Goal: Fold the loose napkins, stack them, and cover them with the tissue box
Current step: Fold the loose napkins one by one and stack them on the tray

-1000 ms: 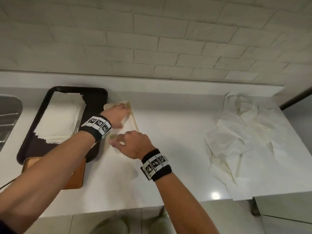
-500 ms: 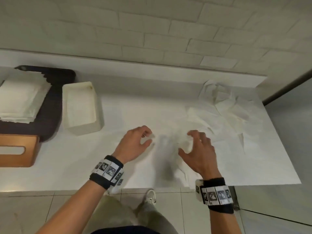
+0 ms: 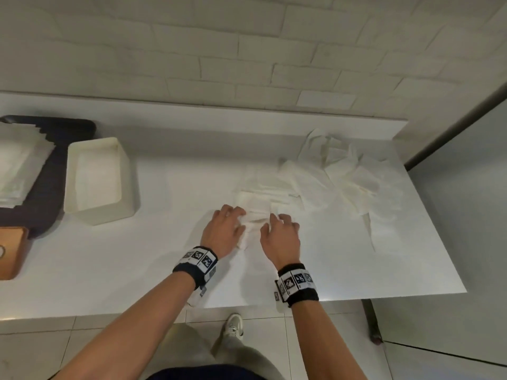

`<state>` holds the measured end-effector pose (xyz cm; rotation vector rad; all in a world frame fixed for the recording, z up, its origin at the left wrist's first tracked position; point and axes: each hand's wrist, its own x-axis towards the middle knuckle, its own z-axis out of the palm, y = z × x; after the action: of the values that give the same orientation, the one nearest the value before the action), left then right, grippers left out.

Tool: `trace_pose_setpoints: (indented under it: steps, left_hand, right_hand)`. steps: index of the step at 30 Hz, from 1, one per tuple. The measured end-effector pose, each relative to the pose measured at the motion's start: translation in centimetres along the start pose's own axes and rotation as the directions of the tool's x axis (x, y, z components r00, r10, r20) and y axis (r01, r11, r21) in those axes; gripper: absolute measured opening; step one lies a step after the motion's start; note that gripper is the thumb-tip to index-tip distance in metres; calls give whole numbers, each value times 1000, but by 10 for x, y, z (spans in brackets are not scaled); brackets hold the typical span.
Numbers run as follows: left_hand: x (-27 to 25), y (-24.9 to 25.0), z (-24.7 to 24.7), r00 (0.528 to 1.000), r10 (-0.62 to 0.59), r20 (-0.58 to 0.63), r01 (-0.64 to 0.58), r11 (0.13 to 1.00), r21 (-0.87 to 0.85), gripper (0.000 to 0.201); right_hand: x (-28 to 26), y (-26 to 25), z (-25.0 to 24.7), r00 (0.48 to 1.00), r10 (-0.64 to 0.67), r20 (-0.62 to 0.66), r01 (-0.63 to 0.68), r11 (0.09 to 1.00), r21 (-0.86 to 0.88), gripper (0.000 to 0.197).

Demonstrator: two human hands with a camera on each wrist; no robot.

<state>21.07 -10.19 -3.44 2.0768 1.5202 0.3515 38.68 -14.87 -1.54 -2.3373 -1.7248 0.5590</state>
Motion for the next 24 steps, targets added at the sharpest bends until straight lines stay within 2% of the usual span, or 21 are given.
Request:
trace_pose_setpoints:
  steps: [3,5,6,7,8,10,11,12,14,15,16,18,20,22,24]
  left_hand:
    - [13,-16,-33,994,-69,-81,75,994,76,44]
    - [11,-17,-56,980,-71,-184,65,997,-36,40]
    - [7,-13,-67,972,-72,-225,43,990,-131,36]
    - [3,-7,-76,966,-82,-245,23,972,-234,34]
    - [-3,1,-84,968,-102,-230,22,945,-327,34]
    - [-14,26,-98,984,-152,-97,81,855,-512,50]
    - [-17,37,-100,985,-171,7,138,768,-626,61]
    - [-18,47,-100,979,-173,112,199,657,-727,69]
    - [-16,54,-91,954,-149,258,298,435,-850,74]
    - [-16,57,-87,944,-158,290,328,356,-875,72]
    - [-15,57,-81,936,-200,290,342,318,-884,69]
    - [-15,55,-70,936,-290,200,297,341,-892,48]
    - [-18,53,-61,939,-296,173,269,324,-907,29]
    - [-21,55,-61,934,-268,235,301,238,-924,34]
    - [-24,56,-65,932,-265,246,306,216,-927,39]
  right_hand:
    - [18,-9,-26,999,-30,-23,33,986,166,36]
    - [26,-13,-53,986,-72,-150,124,917,378,24]
    - [27,-16,-68,983,-52,-178,136,853,504,20]
    - [27,-20,-84,988,-15,-153,111,758,642,23]
    - [26,-24,-99,995,15,-99,68,622,780,25]
    - [20,-30,-119,1000,-4,29,-26,339,940,19]
    - [15,-33,-124,996,-38,85,-71,270,960,16]
    - [11,-33,-121,988,-77,135,-109,275,955,17]
    - [3,-33,-107,965,-137,224,-154,394,906,20]
    - [-1,-31,-96,951,-153,267,-173,454,874,18]
    - [-6,-28,-84,936,-165,311,-195,493,848,18]
    - [-16,-26,-60,920,-161,357,-224,531,817,31]
    - [-23,-21,-41,941,-141,308,-174,578,797,51]
    - [-26,-14,-33,934,-190,302,-115,641,759,61]
    - [-25,-10,-34,908,-236,347,-88,701,707,61]
